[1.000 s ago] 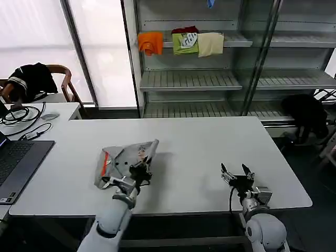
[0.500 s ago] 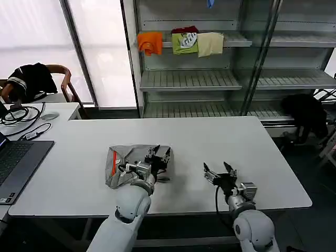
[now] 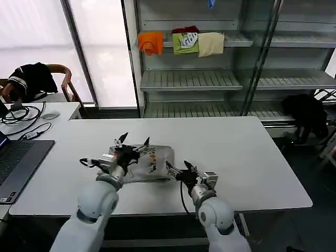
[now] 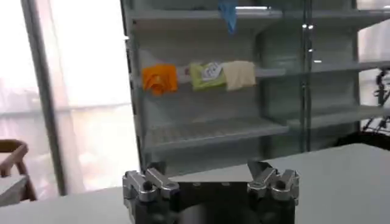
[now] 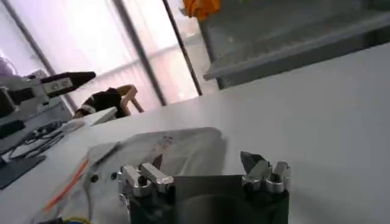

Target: Fold and organize the clothes.

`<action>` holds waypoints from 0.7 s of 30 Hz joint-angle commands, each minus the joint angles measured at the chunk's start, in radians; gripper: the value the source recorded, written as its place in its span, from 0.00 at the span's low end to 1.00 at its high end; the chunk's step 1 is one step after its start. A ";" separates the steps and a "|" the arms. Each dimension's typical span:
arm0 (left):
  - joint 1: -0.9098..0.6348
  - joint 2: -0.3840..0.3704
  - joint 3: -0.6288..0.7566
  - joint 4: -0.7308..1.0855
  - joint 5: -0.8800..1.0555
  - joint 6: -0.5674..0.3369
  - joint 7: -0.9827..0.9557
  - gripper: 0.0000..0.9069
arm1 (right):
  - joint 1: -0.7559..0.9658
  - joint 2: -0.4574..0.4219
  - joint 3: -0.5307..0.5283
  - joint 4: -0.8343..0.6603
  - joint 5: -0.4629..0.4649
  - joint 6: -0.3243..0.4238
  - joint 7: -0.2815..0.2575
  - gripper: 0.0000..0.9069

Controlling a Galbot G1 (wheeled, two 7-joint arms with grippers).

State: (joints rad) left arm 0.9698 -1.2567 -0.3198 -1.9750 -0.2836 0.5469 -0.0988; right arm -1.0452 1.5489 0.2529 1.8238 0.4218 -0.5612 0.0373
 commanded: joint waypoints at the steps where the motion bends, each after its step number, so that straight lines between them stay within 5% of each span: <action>1: 0.101 0.089 -0.183 -0.056 -0.052 0.018 0.030 1.00 | 0.082 0.044 -0.119 -0.141 0.065 -0.020 0.092 0.00; 21: 0.106 0.058 -0.174 -0.025 -0.049 0.008 0.037 1.00 | -0.036 -0.022 -0.049 0.013 0.061 -0.020 0.125 0.00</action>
State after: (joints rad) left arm 1.0617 -1.2097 -0.4683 -1.9975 -0.3257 0.5558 -0.0667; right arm -1.0401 1.5598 0.1933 1.7754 0.4730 -0.5777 0.1377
